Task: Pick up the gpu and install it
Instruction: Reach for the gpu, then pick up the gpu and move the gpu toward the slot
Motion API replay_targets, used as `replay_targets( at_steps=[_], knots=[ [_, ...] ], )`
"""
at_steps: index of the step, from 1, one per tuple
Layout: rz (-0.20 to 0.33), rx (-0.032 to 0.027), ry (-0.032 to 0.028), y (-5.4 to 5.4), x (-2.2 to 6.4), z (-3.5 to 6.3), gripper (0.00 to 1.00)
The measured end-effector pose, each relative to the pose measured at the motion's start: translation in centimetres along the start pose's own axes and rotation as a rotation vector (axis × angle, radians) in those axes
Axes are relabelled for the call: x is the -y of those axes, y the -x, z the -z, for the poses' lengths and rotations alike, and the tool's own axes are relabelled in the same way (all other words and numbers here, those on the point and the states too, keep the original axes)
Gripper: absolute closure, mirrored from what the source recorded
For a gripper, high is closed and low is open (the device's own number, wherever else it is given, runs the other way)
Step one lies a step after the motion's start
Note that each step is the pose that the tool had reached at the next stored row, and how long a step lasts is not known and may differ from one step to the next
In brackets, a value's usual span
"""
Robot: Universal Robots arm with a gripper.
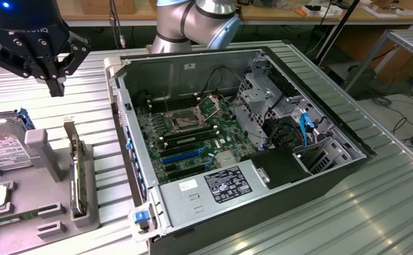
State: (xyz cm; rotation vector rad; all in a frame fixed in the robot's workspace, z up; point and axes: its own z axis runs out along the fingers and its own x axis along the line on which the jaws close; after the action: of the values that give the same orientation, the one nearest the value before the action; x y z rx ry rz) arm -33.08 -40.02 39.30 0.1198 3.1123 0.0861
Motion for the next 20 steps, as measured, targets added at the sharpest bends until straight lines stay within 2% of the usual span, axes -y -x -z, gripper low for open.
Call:
replay_targets(
  at_steps=[18,19,20],
  knots=[
    [0.0,-0.0001,-0.0001,-0.27,0.04,0.01,0.89],
    [0.0,-0.0002,-0.0002,-0.27,0.04,0.02,0.89],
    [0.0,-0.0001,-0.0001,-0.27,0.04,0.02,0.84]
  ],
)
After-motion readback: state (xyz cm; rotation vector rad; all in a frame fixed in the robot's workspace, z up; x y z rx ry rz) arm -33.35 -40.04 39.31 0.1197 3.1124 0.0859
